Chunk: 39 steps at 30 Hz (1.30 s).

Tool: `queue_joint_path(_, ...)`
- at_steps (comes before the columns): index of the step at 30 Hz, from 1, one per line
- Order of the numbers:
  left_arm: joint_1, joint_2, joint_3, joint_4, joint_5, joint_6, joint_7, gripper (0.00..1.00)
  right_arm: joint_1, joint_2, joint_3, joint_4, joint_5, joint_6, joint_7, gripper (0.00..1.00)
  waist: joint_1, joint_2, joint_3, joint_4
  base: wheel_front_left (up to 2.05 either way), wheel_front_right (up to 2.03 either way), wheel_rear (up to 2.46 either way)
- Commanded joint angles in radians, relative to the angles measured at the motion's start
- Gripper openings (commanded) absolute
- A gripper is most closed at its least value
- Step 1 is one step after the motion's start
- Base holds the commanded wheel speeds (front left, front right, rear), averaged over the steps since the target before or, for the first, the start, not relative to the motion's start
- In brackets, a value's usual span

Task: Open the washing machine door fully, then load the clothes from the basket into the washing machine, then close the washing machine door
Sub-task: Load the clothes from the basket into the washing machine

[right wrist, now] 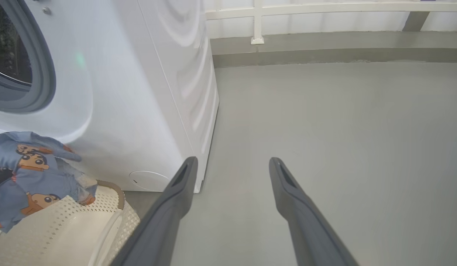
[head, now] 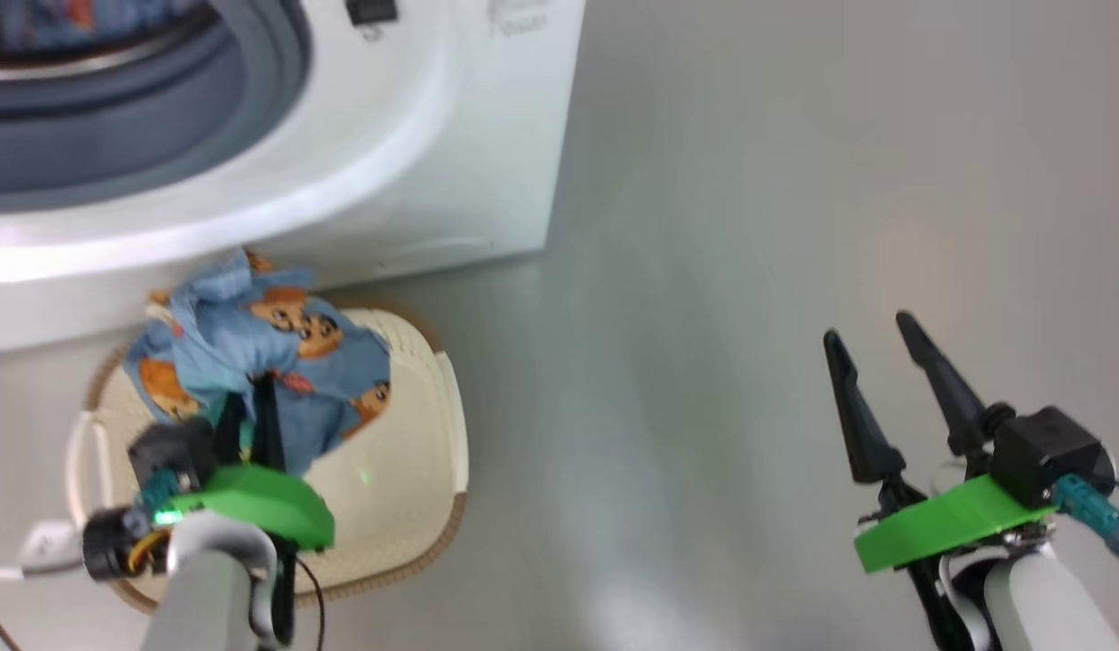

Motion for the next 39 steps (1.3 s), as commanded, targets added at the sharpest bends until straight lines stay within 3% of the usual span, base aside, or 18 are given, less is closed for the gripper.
queue_joint_path(1,0.058,0.012,0.023,-0.051,0.017,-0.002,-0.01,0.0,0.036,-0.001,0.016,-0.017,-0.009,0.004,0.003,1.0,0.0002,0.0,-0.149,0.053,0.0,0.0,0.0)
queue_joint_path(8,0.199,-0.002,0.011,-0.184,0.049,-0.016,-0.01,0.0,0.117,0.016,0.006,-0.012,-0.014,0.004,0.023,1.0,0.0002,0.0,-0.289,0.065,0.0,0.0,0.0)
queue_joint_path(17,0.312,0.002,0.005,-0.253,0.07,-0.034,-0.01,0.0,0.205,0.035,-0.022,-0.03,-0.031,0.004,0.047,1.0,0.0002,0.0,-0.429,0.062,0.0,0.0,0.0)
queue_joint_path(26,0.37,0.005,0.004,-0.278,0.07,-0.04,-0.01,0.0,0.249,0.048,-0.045,-0.063,-0.044,0.004,0.07,1.0,0.0002,0.0,-0.5,0.054,0.0,0.0,0.0)
queue_joint_path(39,0.391,0.021,0.005,-0.295,0.063,-0.033,-0.01,0.0,0.277,0.059,-0.052,-0.088,-0.049,0.004,0.086,1.0,0.0002,0.0,-0.518,0.047,0.0,0.0,0.0)
